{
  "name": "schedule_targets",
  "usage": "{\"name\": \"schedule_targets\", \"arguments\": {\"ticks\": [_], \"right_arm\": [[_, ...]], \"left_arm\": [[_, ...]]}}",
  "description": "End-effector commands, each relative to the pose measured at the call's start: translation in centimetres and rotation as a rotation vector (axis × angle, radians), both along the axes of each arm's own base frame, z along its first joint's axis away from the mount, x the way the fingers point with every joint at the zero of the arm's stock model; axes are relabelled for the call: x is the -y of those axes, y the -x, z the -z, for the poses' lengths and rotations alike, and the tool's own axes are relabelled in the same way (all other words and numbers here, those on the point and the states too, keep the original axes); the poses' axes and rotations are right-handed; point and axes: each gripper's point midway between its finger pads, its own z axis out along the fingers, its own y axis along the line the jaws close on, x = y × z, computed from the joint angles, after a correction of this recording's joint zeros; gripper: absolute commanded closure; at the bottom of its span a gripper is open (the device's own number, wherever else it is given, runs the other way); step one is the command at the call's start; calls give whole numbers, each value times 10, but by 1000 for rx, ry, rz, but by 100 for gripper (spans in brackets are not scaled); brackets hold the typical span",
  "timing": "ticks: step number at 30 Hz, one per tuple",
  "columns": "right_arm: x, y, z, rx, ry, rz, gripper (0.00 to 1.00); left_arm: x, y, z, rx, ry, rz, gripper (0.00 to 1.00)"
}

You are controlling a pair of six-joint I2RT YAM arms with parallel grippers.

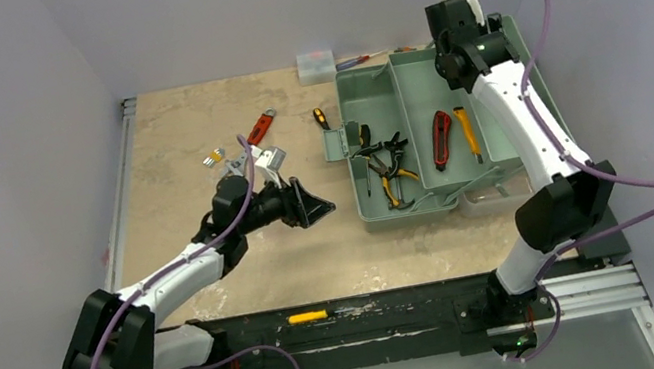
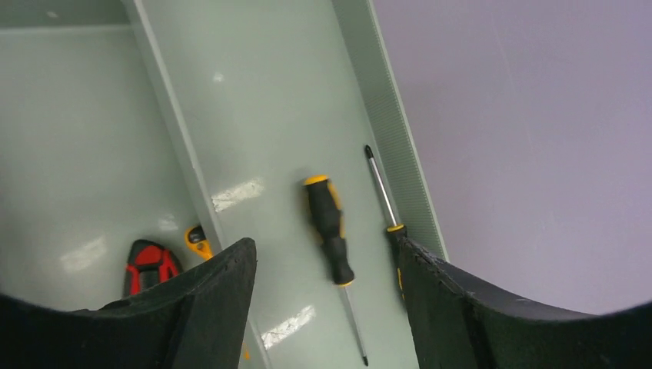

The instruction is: Pack the tool kit

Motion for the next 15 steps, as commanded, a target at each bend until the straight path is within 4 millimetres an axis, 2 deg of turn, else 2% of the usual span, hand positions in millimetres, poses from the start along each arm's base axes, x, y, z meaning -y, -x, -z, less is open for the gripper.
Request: {"name": "schedule_targets", "arguments": {"ticks": [1,4,10,12,15], "right_arm": [[-16,16,-42,104,-158,-68,34],[-43,21,-42,104,-287,-196,33],[-135,39,-30,81,-628,-563,30],[-159,45,-22,65,-702,-618,29],[-199,58,0,-2,-721,-694,27]], "left_arm": [[5,-10,-14,55,-7,-7,36],[4,-12,-12,48,-19,-17,35],[3,-14,-10,43,-34,-28,32],[0,-15,-10,50,-49,-49,31],[-13,-22,-10,65,-81,-135,30]]}}
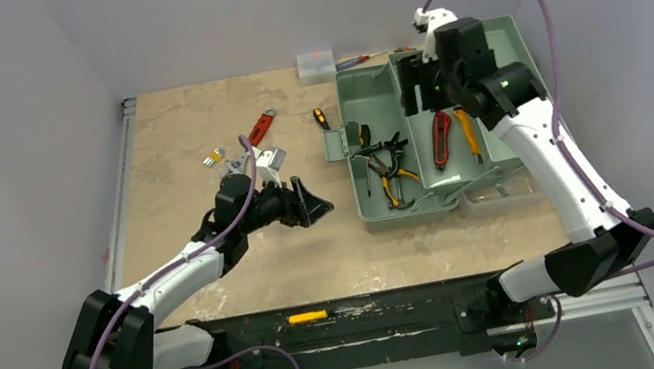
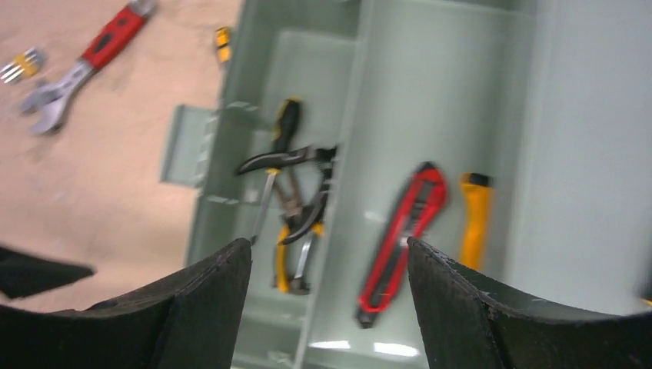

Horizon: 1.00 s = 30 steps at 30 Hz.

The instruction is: Pack the tool kit

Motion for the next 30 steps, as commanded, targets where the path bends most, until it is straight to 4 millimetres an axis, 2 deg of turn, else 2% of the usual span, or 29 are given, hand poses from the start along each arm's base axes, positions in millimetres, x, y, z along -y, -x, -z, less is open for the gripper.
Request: {"name": "schedule_targets", "arguments": {"ticks": [1,5,12,17,20,23,26,30], "right_arm": [[-80,16,26,-62,-135,-218,27],[-120,35,67,-149,-148,-300,27],[-148,49,116,-214,-171,-277,33],[-161,49,150,-255,-165,-253,34],[-170,46,167,-275,-150,-249,37],[-179,44,184,-297,-130,-243,39],[-185,42,200,-321,-106,-234,48],[-205,42,213,-346,-95,-254,71]], "left_arm": [[-16,-18,-22,104,-38,-129,29],[-49,-31,-17,109,-128,-323,28],[-103,-41,-16,110,-215,-610,27],[-123,-43,-15,99,-247,-720,28],[-129,-44,-17,101,-252,-756,28],[-138,-42,-11,79,-283,-796,28],[-144,-43,-11,73,-290,-831,28],[-150,-43,-13,77,-295,-863,28]]}}
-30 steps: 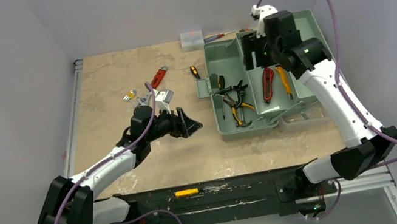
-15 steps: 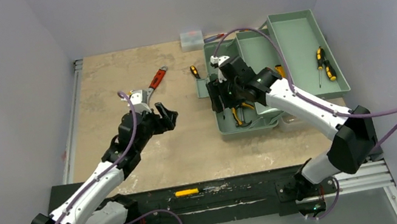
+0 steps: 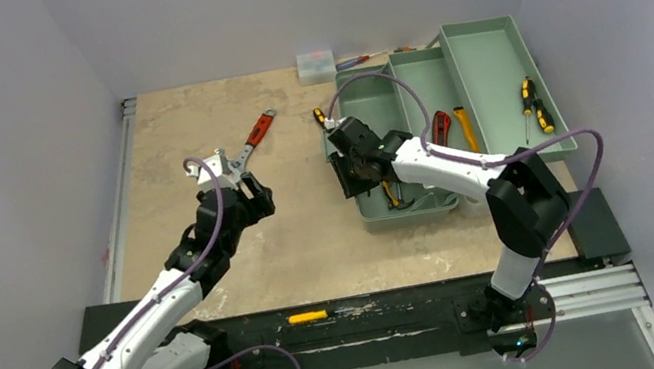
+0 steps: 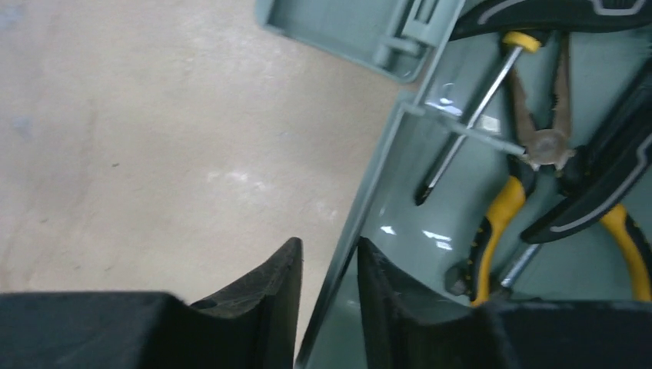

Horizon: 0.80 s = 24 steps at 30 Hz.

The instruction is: Pack the tool kit

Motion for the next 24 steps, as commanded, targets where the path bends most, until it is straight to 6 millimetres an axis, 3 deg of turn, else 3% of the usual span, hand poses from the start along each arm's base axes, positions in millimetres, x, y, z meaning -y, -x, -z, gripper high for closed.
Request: {"name": "schedule_targets", "arguments": {"ticks": [1,4,6,15,18,20,24], "right_arm": [[-31,-11,-5,39,-43,3,79],[-56,-8,-3,34,-55,-34,93],[-74,-7,-6,39,-71,-60,96],[-152,5,-15,43,-142,-162,97],[-173,7,-19,41,-175,-183,89],[-184,7,-25,46,-203,-192,77],[-193,3,-49,79,-255,-186,59]], "left_arm": [[-13,-1,-8,27,4,-81,28],[-20,-2,-7,29,-9,-116,28],[-26,-2,-7,27,-21,-147,29],[-43,0,2,-29,-62,-250,30],[-49,-1,4,-53,-65,-278,30],[-52,-1,7,-65,-56,-291,30],[-56,-2,11,-75,-27,-295,30]]}}
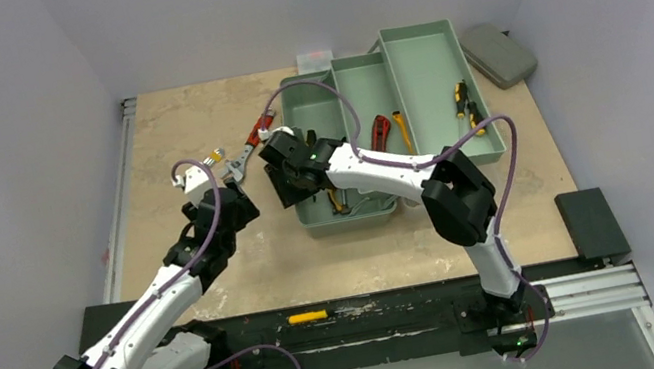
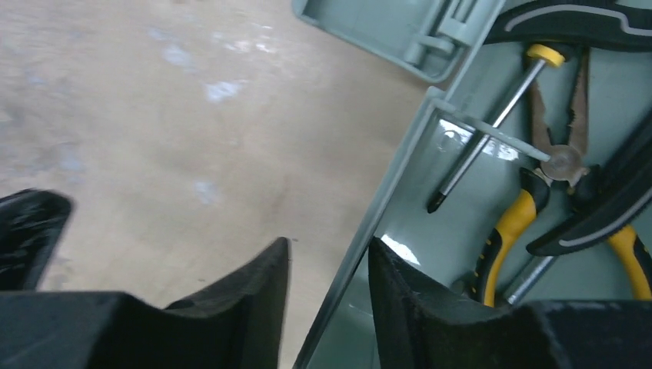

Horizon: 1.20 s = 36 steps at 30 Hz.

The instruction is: Pack the tool kit

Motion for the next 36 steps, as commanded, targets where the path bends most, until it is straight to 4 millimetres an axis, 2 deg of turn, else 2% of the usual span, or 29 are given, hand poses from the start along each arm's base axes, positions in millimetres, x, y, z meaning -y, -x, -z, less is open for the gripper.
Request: {"name": "schedule_targets", "arguments": {"ticks": [1,5,12,19,23,25,29,33,36], "right_arm": [[-69,11,-62,49,-278,-123,57],[-59,9,-98,108,-299,-110,50],[-16,7,-160,233,-306,-66,39],[59,-1,-213,349,-315,33,37],[105,0,-226,380,-325,76,36],[131,3,-233,410,-312,110,36],[184,7,-235,461,-228,209,36],[227,12,-242,509,-177,289,36],[246,18,-251,543,-150,324,36]], "left_arm": [[-4,-7,-14,35,52,-38,31],[9,-9,-14,38,59,49,30],[56,-13,-17,53,113,315,29],[112,-15,-21,47,194,595,28],[132,-17,-7,-32,204,667,29],[137,-20,0,-76,200,677,33],[138,-22,3,-99,200,668,38],[124,-18,-9,-20,189,619,35],[111,-13,-24,74,181,575,32]]}}
